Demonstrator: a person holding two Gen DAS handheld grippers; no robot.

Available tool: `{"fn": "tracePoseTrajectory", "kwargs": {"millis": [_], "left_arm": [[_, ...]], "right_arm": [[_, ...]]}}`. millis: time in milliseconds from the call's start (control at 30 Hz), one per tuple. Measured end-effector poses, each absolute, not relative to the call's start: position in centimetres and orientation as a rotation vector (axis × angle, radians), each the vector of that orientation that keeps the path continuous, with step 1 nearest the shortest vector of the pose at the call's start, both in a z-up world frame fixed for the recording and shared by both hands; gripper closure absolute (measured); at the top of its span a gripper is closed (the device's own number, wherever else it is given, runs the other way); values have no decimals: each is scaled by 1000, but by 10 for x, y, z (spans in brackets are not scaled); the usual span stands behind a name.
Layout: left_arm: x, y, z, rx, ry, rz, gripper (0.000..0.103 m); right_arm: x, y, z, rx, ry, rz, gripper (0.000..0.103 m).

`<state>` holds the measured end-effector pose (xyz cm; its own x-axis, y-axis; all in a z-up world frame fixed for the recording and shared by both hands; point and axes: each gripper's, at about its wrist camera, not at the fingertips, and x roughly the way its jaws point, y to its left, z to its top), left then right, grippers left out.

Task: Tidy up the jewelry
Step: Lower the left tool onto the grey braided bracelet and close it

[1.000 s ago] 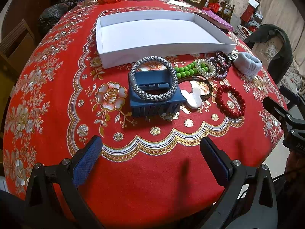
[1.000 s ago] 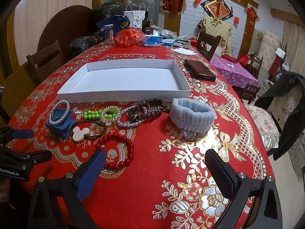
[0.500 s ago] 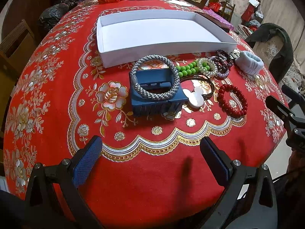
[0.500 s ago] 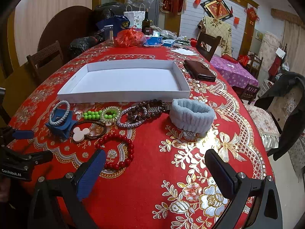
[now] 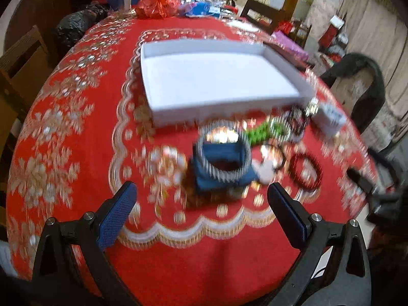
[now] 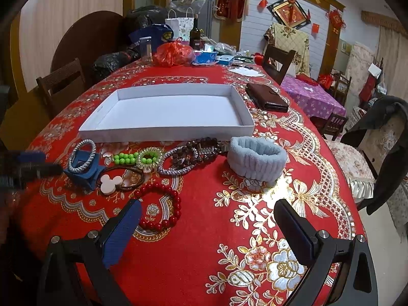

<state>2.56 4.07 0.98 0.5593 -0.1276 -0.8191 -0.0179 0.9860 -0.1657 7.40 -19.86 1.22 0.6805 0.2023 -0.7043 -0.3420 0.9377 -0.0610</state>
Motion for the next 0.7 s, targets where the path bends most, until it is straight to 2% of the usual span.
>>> {"fn": "tracePoseTrajectory", "kwargs": {"millis": [67,100,233,300,333,433,467,567,600,700], "left_arm": [[38,45,17,-158,970,-105,5],[49,47,19,-140,979,-124,13],[76,42,9,-66,1049,-206,33],[83,40,-2,-60,1096,-228,48],[86,40,-8,-72,1113,-239,51],[89,43,-11,-140,1106,-277,52],[90,43,-11,-152,1103,-285,57],[90,41,-10,-156,1098,-318,63],[88,40,-9,-161,1089,-322,74],[83,40,-1,-190,1061,-352,90]], "right_arm": [[73,-201,14,-182,763,312,1],[73,-201,14,-179,763,313,1],[70,-201,17,-181,753,318,1],[70,-202,17,-178,753,317,1],[70,-203,17,-177,754,316,1],[73,-203,14,-175,763,313,1],[73,-203,14,-176,765,313,1],[74,-201,13,-186,764,312,1],[74,-201,12,-188,764,312,1],[74,-202,11,-191,766,306,1]]}}
